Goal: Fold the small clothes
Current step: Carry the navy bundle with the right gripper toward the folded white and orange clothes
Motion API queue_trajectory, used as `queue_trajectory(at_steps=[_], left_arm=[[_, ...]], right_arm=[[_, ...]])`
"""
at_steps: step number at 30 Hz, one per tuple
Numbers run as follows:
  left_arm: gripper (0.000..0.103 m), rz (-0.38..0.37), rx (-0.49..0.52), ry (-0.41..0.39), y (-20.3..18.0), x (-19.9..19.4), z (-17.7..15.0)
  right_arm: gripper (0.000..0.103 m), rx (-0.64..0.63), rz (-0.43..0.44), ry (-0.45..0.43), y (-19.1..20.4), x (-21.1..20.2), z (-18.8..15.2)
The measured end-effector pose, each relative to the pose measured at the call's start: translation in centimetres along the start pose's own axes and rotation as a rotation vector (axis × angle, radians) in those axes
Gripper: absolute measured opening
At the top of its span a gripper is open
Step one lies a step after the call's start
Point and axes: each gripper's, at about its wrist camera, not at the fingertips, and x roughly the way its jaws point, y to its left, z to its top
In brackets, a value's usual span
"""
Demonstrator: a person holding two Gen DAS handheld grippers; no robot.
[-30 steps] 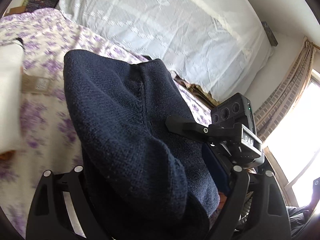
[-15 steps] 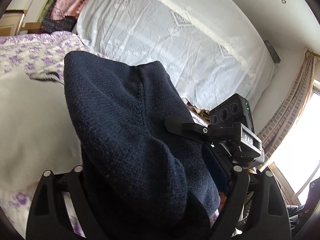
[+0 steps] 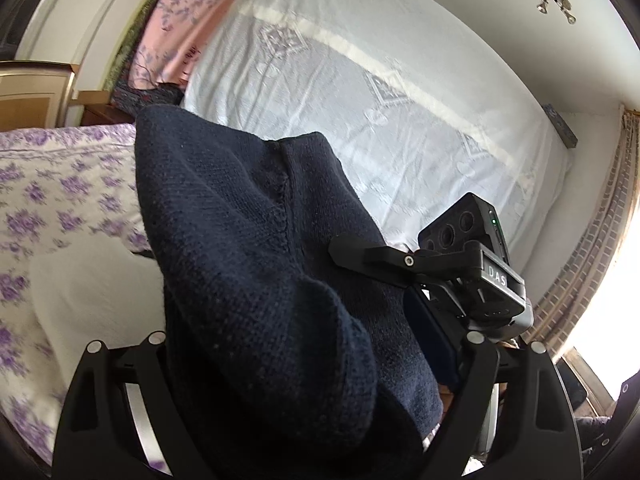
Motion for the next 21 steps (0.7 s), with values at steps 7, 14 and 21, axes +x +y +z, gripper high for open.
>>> queue_trajectory(at_steps=[7, 14, 21], left_arm=[[0.085, 0.038, -0.036, -0.010, 3.3, -0.2, 1.7], [0.085, 0.075, -0.145, 0.042, 9.0, 1.5, 0.2], [0.083, 0.182, -0.128, 0.077, 12.4, 2.7, -3.7]], right_arm=[[0.068, 0.012, 0.005, 0.045, -0.1, 4.3, 2.3], [0.068, 0.114, -0.083, 0.126, -4.2, 8.9, 2.1], [0.063, 0.057, -0.147, 0.135, -6.8, 10.9, 0.5]])
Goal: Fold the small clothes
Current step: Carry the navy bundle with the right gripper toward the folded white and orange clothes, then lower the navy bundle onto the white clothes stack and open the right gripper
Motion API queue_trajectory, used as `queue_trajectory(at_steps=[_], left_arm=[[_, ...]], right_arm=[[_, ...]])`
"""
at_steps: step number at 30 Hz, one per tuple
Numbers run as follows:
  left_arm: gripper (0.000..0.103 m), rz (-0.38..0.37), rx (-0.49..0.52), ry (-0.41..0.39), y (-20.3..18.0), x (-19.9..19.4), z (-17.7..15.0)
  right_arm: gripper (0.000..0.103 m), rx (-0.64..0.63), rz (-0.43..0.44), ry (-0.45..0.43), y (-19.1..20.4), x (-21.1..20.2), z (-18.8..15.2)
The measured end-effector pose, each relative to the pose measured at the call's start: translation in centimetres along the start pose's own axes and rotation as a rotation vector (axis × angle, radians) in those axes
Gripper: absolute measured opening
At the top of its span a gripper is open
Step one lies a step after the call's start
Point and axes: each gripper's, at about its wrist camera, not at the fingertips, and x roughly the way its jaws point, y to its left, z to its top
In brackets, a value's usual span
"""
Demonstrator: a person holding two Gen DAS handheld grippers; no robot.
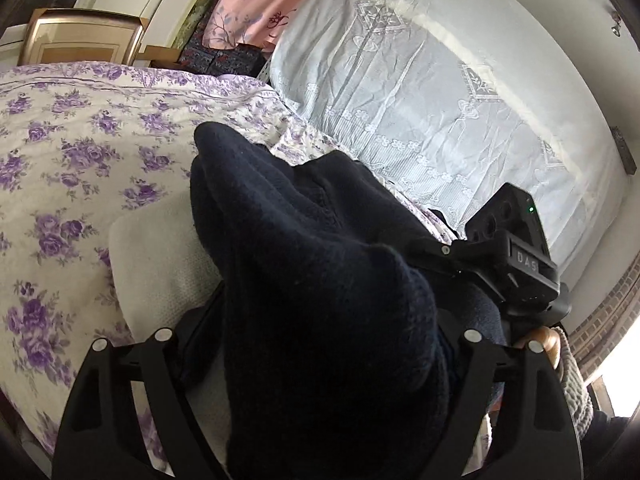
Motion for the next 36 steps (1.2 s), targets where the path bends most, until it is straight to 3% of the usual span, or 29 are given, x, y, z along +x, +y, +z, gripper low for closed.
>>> queue_trajectory(at_steps=[12, 15, 18, 21, 25, 28, 32, 36], left_arm=[[0.083, 0.035, -0.003, -0.006, -0.6, 0.2, -0.4], [0.082, 0.046, -0.040, -0.015, -0.7, -0.5, -0.3], [0.082, 0.025, -0.082, -0.066, -1.2, -3.3, 0.0], [0.085, 0.089, -0.067, -0.124, -1.4, -5.4, 0.3], [0.090, 0.139, -0.080, -0.072, -0.6, -3.9, 0.2], [0.099, 0.261, -0.010, -0.026, -0.9, -1.5, -0.7], [0.099, 0.159, -0.158, -0.006, 1.9, -1.0, -1.4], [0.099, 0.186, -0.138, -0.012, 1.5, -0.8, -1.8]], right_arm=[[0.064, -0.029, 0.002, -0.007, -0.2, -0.1, -0.1], [0.066, -0.051, -0.028, -0.065, 0.6, -2.0, -1.6], [0.070, -0.182, -0.110, -0.146, 2.2, -4.4, -3.4], [0.072, -0.297, -0.171, -0.222, 3.2, -6.8, -4.9], [0.078, -0.314, -0.155, -0.231, 2.7, -7.8, -5.5], [0.087, -0.294, -0.152, -0.188, 1.4, -6.6, -5.1], [0.093, -0.224, -0.049, -0.140, -0.9, -5.1, -4.9], [0.096, -0.229, -0.025, -0.138, -1.5, -4.7, -5.1]])
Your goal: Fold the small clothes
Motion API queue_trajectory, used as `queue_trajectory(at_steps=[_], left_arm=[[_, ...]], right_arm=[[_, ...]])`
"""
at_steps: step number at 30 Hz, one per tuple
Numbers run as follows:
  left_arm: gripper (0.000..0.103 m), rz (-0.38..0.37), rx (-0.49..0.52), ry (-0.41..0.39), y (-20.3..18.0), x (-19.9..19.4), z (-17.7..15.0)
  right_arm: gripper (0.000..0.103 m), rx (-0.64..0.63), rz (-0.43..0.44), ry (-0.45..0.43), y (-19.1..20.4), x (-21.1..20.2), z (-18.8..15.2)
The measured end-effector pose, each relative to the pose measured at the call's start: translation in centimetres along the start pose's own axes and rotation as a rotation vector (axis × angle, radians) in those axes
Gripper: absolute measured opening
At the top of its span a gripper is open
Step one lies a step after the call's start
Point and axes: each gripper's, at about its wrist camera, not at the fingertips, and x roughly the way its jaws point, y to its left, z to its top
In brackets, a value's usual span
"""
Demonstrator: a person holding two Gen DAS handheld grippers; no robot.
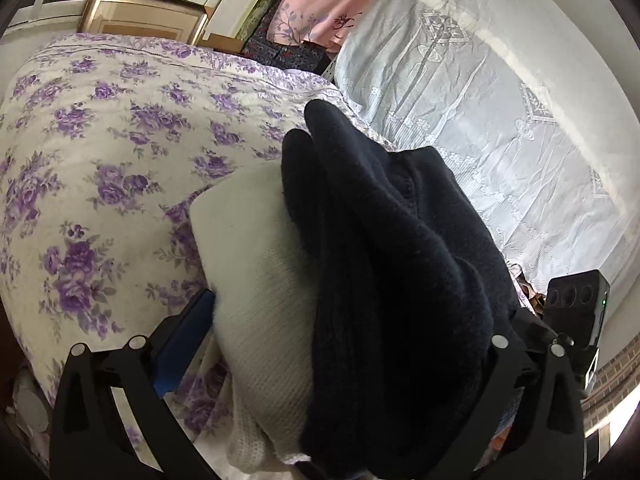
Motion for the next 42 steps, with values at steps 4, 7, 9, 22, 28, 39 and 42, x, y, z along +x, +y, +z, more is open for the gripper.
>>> queue_trajectory(at_steps=[4, 7, 9, 22, 28, 39, 42], left_arm=[[0.099, 0.033, -0.006, -0.008, -0.7, -0.1, -0.3], [0.099, 0.074, -0.029, -0.035, -1.4, -1.0, -0.7], [0.098, 0.145, -0.016, -0.065, -2.5, -2.0, -1.0], [0.099, 0.614, 0.214, -0.175, -9.2, -6.2, -2.6], [0.098, 0.693, 0.247, -0.196, -11.5, -7.0, -3.4], [0.098, 0.737, 0.314, -0.240, -15.7, -9.8, -5.4], [0.098, 0.762, 0.331, -0.256, -17.0, -10.6, -6.2]], right_arm=[[0.096, 0.025, 0.014, 0.000, -0.3, -0.1, -0.1], [0.096, 0.028, 0.001, -0.029, 0.1, -1.1, -0.4], [0.096, -0.014, -0.011, -0.054, 1.2, -2.2, -0.5], [0.096, -0.257, -0.190, -0.047, 4.8, -3.8, -1.9], [0.096, -0.249, -0.194, -0.064, 5.1, -5.3, -1.8], [0.096, -0.309, -0.158, -0.113, 7.9, -8.4, -2.2], [0.096, -0.321, -0.145, -0.121, 8.6, -9.2, -2.4]])
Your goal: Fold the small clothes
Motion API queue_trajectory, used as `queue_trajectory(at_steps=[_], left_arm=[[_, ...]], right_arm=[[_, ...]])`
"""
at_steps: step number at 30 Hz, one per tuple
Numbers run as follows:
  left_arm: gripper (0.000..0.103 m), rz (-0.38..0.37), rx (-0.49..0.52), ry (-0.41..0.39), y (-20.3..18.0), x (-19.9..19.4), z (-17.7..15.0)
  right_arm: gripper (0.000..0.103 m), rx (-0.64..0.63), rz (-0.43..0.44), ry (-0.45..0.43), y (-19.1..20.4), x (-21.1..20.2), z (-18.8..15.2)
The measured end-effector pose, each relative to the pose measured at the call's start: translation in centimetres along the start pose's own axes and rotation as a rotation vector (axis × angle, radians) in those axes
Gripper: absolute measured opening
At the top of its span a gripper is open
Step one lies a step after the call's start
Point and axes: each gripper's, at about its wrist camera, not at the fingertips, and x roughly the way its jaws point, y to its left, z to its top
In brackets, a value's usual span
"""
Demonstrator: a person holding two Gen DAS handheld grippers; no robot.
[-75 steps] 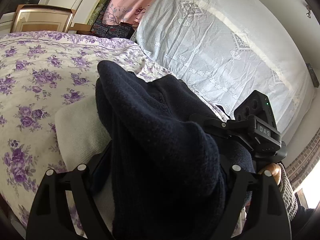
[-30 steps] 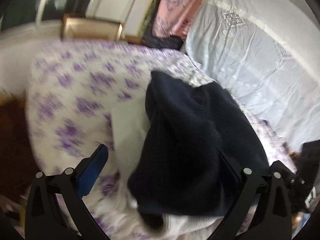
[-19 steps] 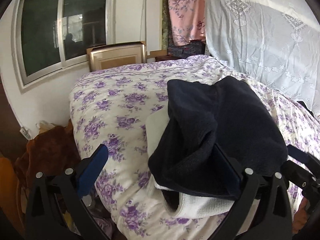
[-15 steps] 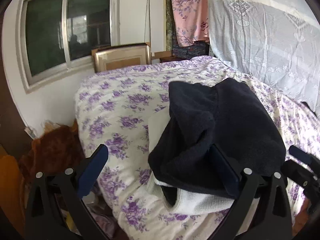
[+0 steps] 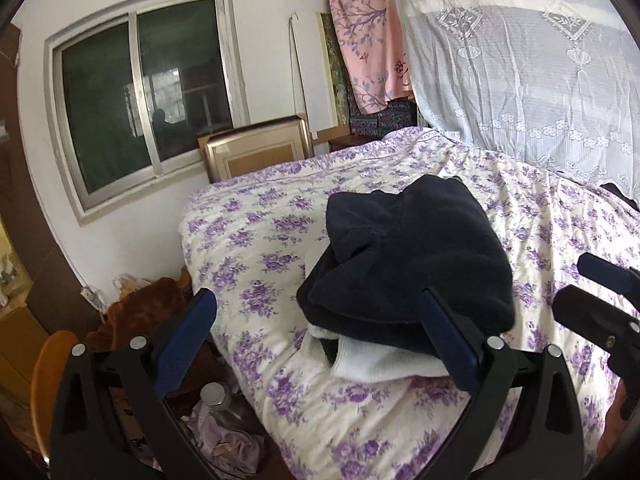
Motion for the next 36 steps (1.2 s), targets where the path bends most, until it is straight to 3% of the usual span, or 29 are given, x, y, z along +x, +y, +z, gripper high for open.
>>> queue_trajectory(at_steps=[10, 22, 25, 30, 36], left_arm=[[0.098, 0.032, 0.004, -0.064, -0.5, -4.2, 0.2], [0.098, 0.069, 0.008, -0.027, -1.2, -5.7, 0.3], [0.098, 0.048, 0.009, -0.007, -1.3, -6.5, 0.2], [0.098, 0.133, 0.042, 0.049, -2.0, -7.5, -0.1], [0.098, 0.118, 0.026, -0.004, -2.1, -8.9, 0.3]], right_arm=[[0.096, -0.031, 0.003, -0.045, 1.1, -3.1, 0.1], [0.099, -0.052, -0.059, -0.111, 1.8, -6.2, -0.1], [0.099, -0.062, -0.082, -0.120, 1.8, -6.6, -0.1], [0.099, -0.041, -0.089, -0.130, 1.7, -7.3, 0.1], [0.099, -0.057, -0.084, -0.136, 2.0, -7.9, 0.2]])
